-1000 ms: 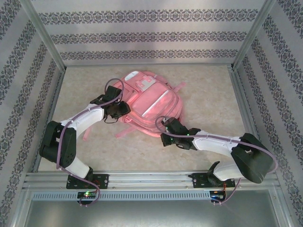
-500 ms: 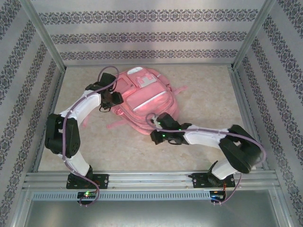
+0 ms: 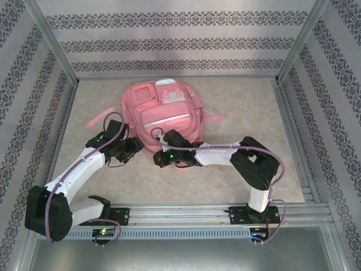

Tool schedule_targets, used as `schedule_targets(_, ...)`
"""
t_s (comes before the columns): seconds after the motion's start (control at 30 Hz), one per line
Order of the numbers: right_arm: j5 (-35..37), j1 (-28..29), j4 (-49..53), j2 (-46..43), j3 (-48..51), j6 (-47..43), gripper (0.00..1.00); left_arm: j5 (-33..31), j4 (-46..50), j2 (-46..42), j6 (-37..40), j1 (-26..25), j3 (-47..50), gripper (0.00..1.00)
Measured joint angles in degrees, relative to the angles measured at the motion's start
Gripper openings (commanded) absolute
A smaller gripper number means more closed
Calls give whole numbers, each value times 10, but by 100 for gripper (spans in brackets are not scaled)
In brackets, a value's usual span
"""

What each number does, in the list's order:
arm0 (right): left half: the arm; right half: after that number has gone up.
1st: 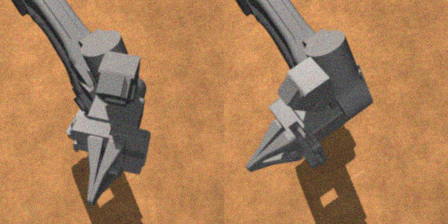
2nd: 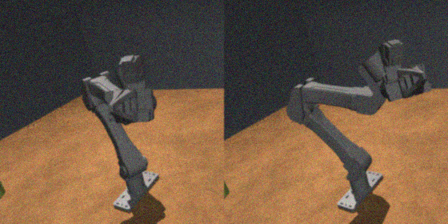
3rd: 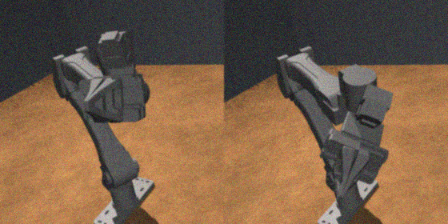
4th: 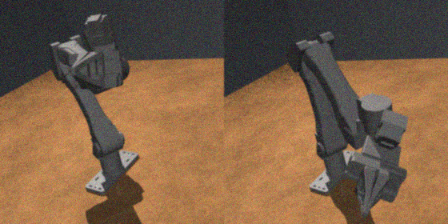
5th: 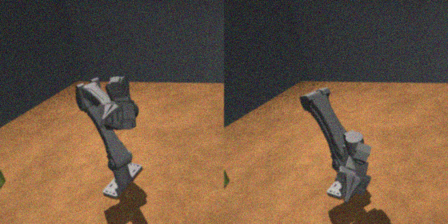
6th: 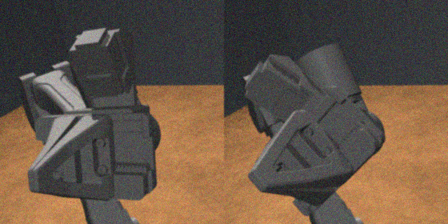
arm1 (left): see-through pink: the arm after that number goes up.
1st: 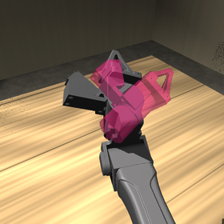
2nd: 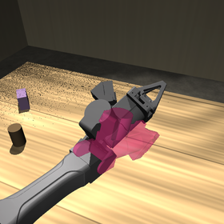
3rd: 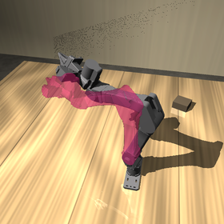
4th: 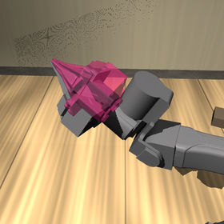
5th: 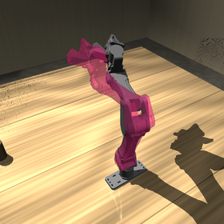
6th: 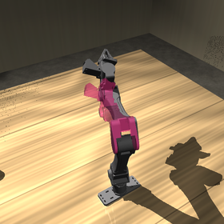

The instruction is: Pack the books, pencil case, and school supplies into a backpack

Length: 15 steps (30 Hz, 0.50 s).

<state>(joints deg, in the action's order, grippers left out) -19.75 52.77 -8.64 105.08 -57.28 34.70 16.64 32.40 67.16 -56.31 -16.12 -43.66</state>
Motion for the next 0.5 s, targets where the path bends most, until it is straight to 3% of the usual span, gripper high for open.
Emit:
schedule_targets(0.33, -5, 0, -9, 2, 0, 19, 0, 33, -125, 71, -33, 0, 8, 48)
schedule_targets(0.5, -6, 0, -15, 7, 0, 26, 0, 47, -151, 105, -45, -1, 8, 34)
